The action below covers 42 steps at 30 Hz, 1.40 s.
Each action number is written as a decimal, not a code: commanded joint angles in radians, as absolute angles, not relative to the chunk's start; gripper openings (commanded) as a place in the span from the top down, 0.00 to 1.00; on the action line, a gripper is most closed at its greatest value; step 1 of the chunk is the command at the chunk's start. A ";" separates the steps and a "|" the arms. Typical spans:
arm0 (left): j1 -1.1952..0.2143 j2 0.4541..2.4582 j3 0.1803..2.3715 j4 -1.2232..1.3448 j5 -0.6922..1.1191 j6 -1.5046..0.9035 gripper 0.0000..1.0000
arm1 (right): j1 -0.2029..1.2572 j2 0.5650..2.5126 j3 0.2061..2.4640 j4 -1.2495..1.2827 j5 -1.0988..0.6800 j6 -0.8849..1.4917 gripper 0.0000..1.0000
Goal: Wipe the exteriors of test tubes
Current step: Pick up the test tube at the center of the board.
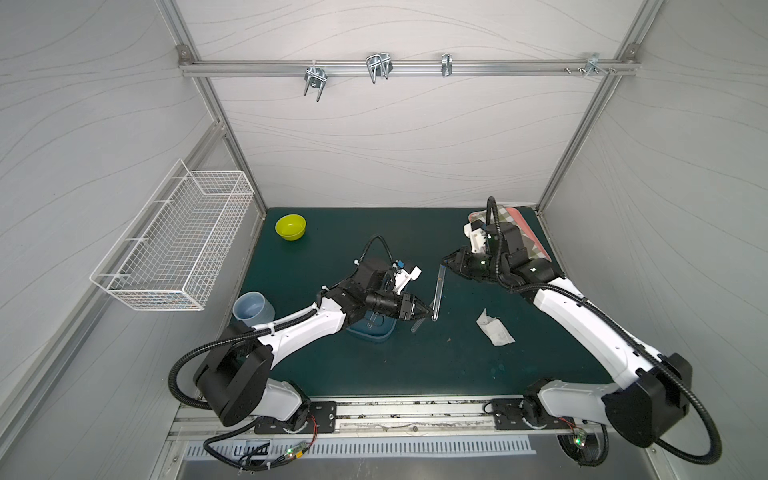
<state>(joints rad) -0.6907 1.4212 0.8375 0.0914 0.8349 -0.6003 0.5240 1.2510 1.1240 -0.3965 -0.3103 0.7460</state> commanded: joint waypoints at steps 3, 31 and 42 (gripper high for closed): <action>-0.710 1.460 0.884 0.205 0.875 -0.659 0.58 | 0.521 1.207 1.092 -0.313 -0.351 0.745 0.85; -0.715 1.392 0.906 -0.050 0.654 -0.523 0.98 | 0.488 1.145 1.105 -0.402 -0.277 0.685 0.31; -0.715 1.317 0.938 -0.308 0.475 -0.350 0.97 | 0.397 1.133 0.990 -0.833 -0.081 0.454 0.36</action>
